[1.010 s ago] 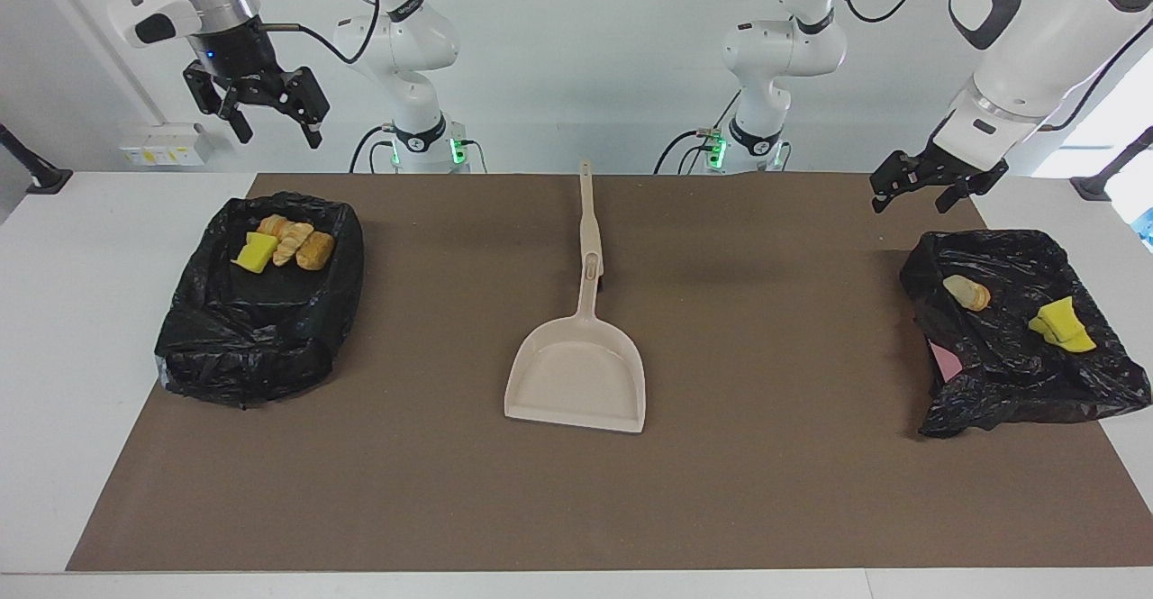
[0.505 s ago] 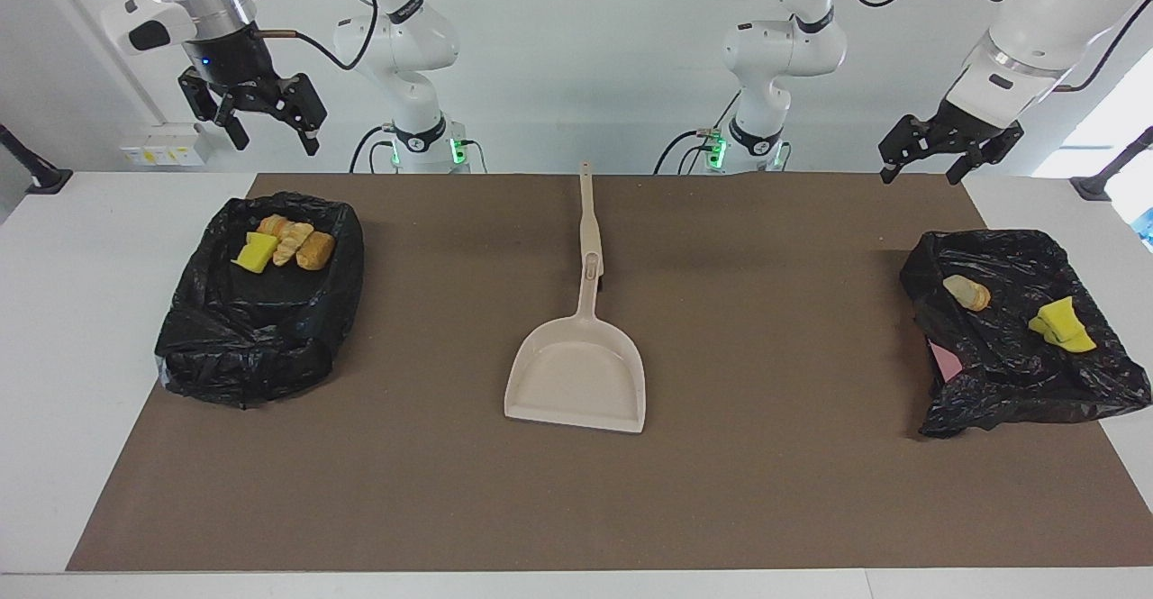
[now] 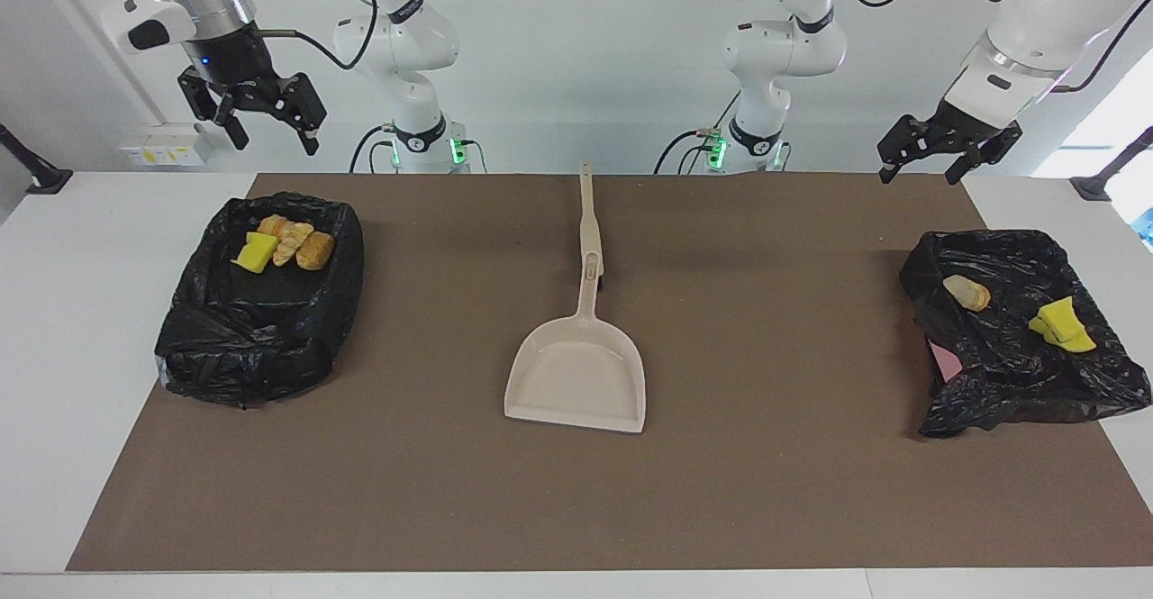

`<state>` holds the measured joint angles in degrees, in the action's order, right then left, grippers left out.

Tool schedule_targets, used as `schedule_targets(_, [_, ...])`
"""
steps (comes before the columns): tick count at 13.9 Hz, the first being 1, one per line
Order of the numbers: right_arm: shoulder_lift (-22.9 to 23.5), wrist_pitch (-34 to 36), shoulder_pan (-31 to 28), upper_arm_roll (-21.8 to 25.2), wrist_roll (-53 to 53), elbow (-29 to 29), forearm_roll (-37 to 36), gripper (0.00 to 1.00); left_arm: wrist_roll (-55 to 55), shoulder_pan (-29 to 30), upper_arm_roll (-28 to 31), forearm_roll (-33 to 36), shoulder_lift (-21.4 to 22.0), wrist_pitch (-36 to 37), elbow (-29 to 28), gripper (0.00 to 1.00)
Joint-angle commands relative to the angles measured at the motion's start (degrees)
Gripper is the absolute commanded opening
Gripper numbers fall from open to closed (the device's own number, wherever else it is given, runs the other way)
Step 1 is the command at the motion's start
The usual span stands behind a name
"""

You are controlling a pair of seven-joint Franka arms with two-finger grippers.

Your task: Sweep and dump trash in bin

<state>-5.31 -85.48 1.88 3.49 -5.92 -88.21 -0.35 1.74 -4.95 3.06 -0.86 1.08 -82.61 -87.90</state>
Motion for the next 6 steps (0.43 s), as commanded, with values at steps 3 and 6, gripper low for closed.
schedule_targets(3, [-0.14,0.14,-0.65,-0.59,-0.76,0.05,-0.61,1.00,0.01,-0.15,0.01,1.04,0.15,1.05,0.36,1.00])
schedule_targets(6, [-0.14,0.05,-0.65,-0.50,-0.58,0.05,-0.61,1.00,0.01,-0.15,0.01,1.04,0.15,1.05,0.36,1.00])
